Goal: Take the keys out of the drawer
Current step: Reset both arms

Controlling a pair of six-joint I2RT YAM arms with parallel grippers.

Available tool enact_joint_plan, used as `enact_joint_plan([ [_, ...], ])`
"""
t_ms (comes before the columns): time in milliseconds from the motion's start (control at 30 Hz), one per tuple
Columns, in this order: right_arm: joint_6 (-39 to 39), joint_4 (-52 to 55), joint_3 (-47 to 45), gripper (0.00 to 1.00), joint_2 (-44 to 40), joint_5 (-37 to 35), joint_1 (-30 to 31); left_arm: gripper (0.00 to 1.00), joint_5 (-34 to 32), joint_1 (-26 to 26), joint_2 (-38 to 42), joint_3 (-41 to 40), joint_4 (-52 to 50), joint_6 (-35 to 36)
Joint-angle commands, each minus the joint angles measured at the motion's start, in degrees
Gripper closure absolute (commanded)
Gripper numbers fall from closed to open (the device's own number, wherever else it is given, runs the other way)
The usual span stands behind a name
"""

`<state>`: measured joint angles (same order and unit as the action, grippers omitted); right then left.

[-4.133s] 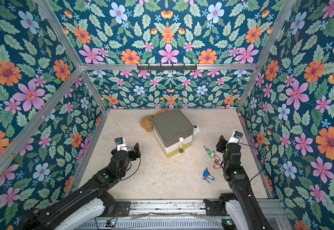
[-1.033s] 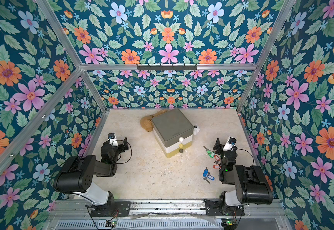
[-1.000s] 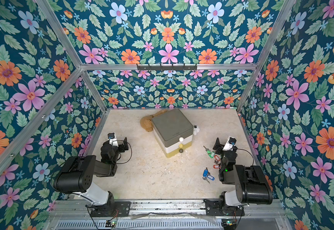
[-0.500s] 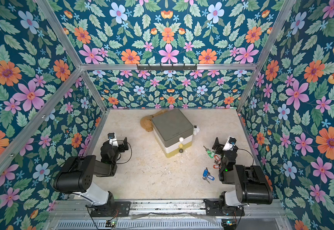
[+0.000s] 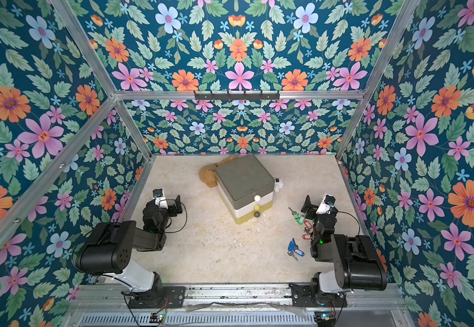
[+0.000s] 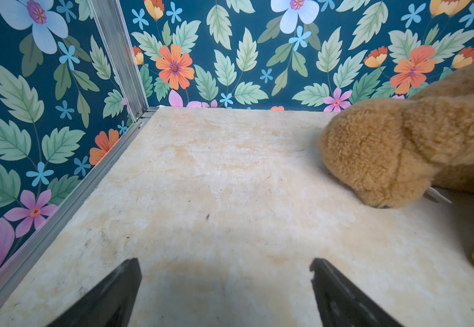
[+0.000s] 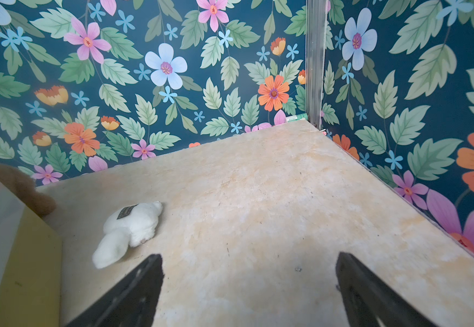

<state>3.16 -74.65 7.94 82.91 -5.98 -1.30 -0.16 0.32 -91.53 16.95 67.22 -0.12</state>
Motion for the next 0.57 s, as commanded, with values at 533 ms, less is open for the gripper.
enact_joint_plan([
  [533, -0.79, -1.32, 0.04, 0.01, 0.05, -0.11, 0.0, 0.01, -0.01, 0.01, 0.12, 0.19, 0.89, -0.32],
])
